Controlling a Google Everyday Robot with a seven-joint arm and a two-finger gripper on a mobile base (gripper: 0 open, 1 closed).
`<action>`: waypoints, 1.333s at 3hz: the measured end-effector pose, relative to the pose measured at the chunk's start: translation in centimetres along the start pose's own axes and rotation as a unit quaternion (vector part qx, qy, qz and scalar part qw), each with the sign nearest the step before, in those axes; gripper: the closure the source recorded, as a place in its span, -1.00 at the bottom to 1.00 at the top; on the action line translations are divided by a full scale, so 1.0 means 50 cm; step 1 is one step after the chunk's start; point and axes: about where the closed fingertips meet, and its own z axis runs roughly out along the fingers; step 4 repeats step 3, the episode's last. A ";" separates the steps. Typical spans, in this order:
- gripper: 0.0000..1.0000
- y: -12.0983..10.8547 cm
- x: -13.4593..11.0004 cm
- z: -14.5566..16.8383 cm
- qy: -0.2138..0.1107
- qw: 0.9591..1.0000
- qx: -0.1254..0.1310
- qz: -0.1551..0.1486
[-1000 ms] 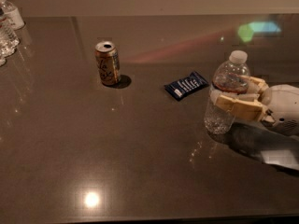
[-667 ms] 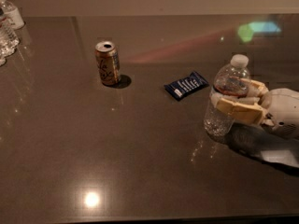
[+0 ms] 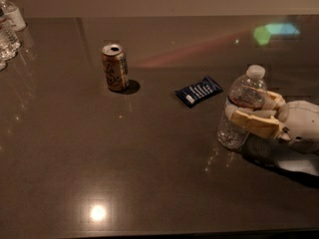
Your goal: Place water bottle upright
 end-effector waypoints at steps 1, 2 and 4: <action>-0.72 0.002 -0.002 0.004 0.000 1.000 -0.002 -0.001; -1.00 0.004 -0.004 0.009 0.000 1.000 -0.004 -0.002; -1.00 0.004 -0.004 0.009 0.000 1.000 -0.004 -0.002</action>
Offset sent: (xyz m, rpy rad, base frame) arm 0.0000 0.0021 0.0010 -0.0013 -0.0022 0.0036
